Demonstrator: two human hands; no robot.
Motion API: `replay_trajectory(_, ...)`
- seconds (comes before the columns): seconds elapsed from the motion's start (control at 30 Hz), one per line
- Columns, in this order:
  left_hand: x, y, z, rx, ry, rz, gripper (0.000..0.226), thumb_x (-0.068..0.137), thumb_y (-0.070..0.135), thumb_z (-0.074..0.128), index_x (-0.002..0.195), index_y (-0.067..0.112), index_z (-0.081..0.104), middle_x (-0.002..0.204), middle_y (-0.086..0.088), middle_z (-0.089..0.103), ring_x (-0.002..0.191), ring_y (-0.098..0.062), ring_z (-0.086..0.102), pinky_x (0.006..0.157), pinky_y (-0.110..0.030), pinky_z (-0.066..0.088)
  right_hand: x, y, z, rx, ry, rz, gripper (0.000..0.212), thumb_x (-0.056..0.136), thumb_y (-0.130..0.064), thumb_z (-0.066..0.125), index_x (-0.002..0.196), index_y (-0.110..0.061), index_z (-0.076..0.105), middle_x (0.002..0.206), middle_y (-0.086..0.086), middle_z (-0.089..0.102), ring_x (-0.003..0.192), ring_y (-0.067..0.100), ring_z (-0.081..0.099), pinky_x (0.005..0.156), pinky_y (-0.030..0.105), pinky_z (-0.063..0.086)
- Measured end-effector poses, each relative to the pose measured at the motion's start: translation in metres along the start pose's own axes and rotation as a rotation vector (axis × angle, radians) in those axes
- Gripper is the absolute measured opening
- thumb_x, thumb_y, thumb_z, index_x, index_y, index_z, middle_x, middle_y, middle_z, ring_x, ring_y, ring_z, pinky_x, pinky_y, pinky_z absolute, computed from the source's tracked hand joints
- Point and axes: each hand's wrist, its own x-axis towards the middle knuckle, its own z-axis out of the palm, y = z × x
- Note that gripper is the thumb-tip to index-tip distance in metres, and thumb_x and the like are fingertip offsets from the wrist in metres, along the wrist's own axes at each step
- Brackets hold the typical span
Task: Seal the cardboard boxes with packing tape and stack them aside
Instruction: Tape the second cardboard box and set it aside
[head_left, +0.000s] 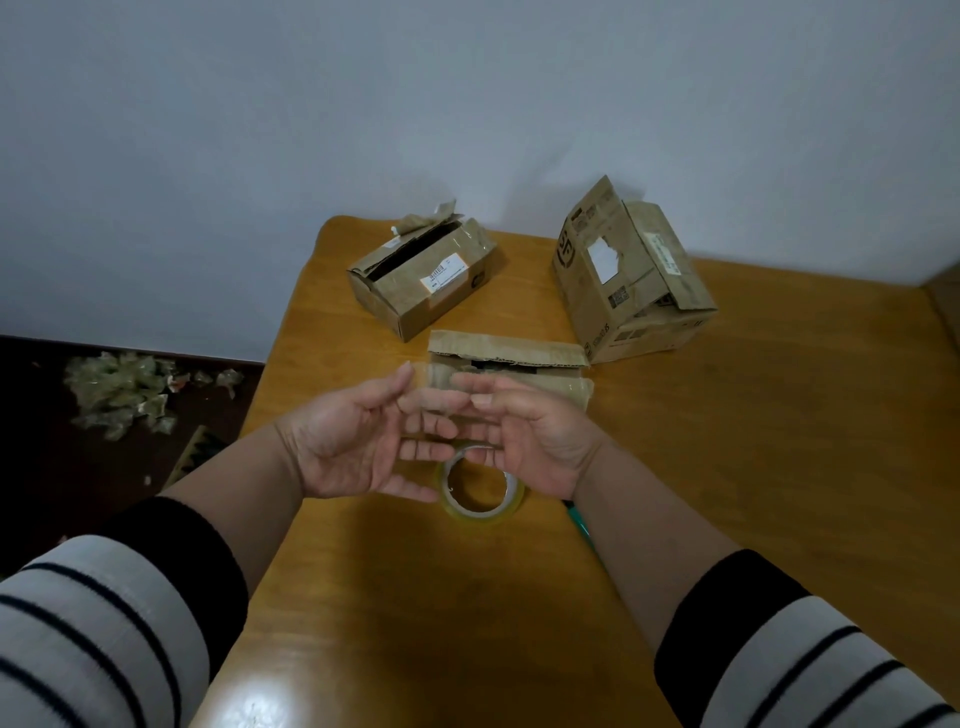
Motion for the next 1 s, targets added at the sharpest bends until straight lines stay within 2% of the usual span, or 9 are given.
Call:
replay_trajectory(0.13,0.001,0.001,0.002,0.017,-0.023,0.001,0.062,0.096,0.059,0.03,0.118,0.017,0.069,0.112,-0.006,0.06,0.11,-0.024,0.054,0.107,-0.066,0.032,0.0,0.001,0.005,-0.008,0.028,-0.053,0.013,0.086,-0.016,0.068,0.099,-0.018,0.069,0.093,0.002,0.071,0.09,0.015,0.064,0.08,0.033,0.046)
replay_trajectory(0.3,-0.001,0.003,0.002,0.034,-0.021,-0.003,0.065,0.095,0.06,0.033,0.132,0.015,0.061,0.111,-0.005,0.06,0.11,-0.024,0.054,0.106,-0.065,0.034,-0.002,-0.001,0.001,0.071,0.052,-0.11,0.013,0.076,-0.012,0.074,0.086,-0.016,0.066,0.083,0.004,0.066,0.079,0.015,0.062,0.071,0.03,0.046)
replay_trajectory(0.43,-0.004,0.002,0.001,0.021,-0.016,-0.004,0.065,0.095,0.059,0.034,0.137,0.013,0.056,0.11,-0.006,0.059,0.108,-0.024,0.054,0.104,-0.064,0.037,-0.004,-0.003,0.0,0.102,0.05,-0.113,0.014,0.091,-0.002,0.054,0.087,-0.013,0.062,0.084,0.005,0.065,0.08,0.016,0.062,0.072,0.032,0.044)
replay_trajectory(0.57,-0.005,0.002,0.003,-0.024,-0.001,0.001,0.06,0.097,0.056,0.031,0.126,0.016,0.066,0.109,-0.006,0.06,0.106,-0.024,0.056,0.103,-0.064,0.037,-0.006,-0.008,0.004,0.115,0.145,-0.143,0.024,0.085,0.003,0.038,0.091,-0.011,0.056,0.089,0.007,0.066,0.078,0.018,0.06,0.071,0.032,0.043)
replay_trajectory(0.67,-0.005,0.002,0.004,-0.048,0.02,0.002,0.06,0.096,0.056,0.032,0.123,0.017,0.068,0.106,-0.005,0.062,0.104,-0.023,0.057,0.102,-0.063,0.04,-0.007,-0.01,0.007,0.098,0.198,-0.182,0.035,0.081,0.01,0.04,0.102,-0.015,0.054,0.103,0.009,0.062,0.084,0.019,0.061,0.071,0.033,0.044)
replay_trajectory(0.73,-0.005,0.001,0.005,-0.065,0.027,0.002,0.061,0.097,0.056,0.03,0.124,0.016,0.068,0.105,-0.005,0.062,0.103,-0.023,0.058,0.101,-0.063,0.04,-0.008,-0.009,0.009,-0.064,0.174,-0.194,0.051,0.079,0.015,0.048,0.112,-0.024,0.05,0.119,0.006,0.054,0.094,0.017,0.062,0.071,0.03,0.048)
replay_trajectory(0.83,-0.005,0.001,0.008,-0.101,0.041,0.014,0.061,0.097,0.056,0.03,0.123,0.015,0.068,0.103,-0.005,0.062,0.101,-0.023,0.058,0.102,-0.063,0.04,-0.006,0.0,0.016,-0.75,0.242,-0.323,0.071,0.072,0.0,0.074,0.123,-0.035,0.038,0.133,-0.003,0.038,0.11,0.012,0.054,0.08,0.021,0.052)
replay_trajectory(0.93,-0.006,0.001,0.013,-0.101,0.058,0.027,0.062,0.097,0.056,0.029,0.117,0.015,0.07,0.102,-0.005,0.059,0.1,-0.022,0.056,0.103,-0.061,0.039,-0.004,0.018,0.02,-1.403,0.411,-0.651,0.076,0.07,-0.029,0.08,0.129,-0.03,0.032,0.136,0.001,0.036,0.119,0.02,0.046,0.1,0.036,0.041)
replay_trajectory(1.0,-0.008,0.001,0.016,-0.094,0.08,0.031,0.062,0.097,0.056,0.027,0.114,0.014,0.07,0.104,-0.006,0.059,0.1,-0.021,0.056,0.106,-0.06,0.037,-0.004,0.024,0.021,-1.561,0.462,-0.798,0.067,0.072,-0.034,0.077,0.126,-0.024,0.037,0.133,0.007,0.044,0.122,0.024,0.045,0.105,0.041,0.033)
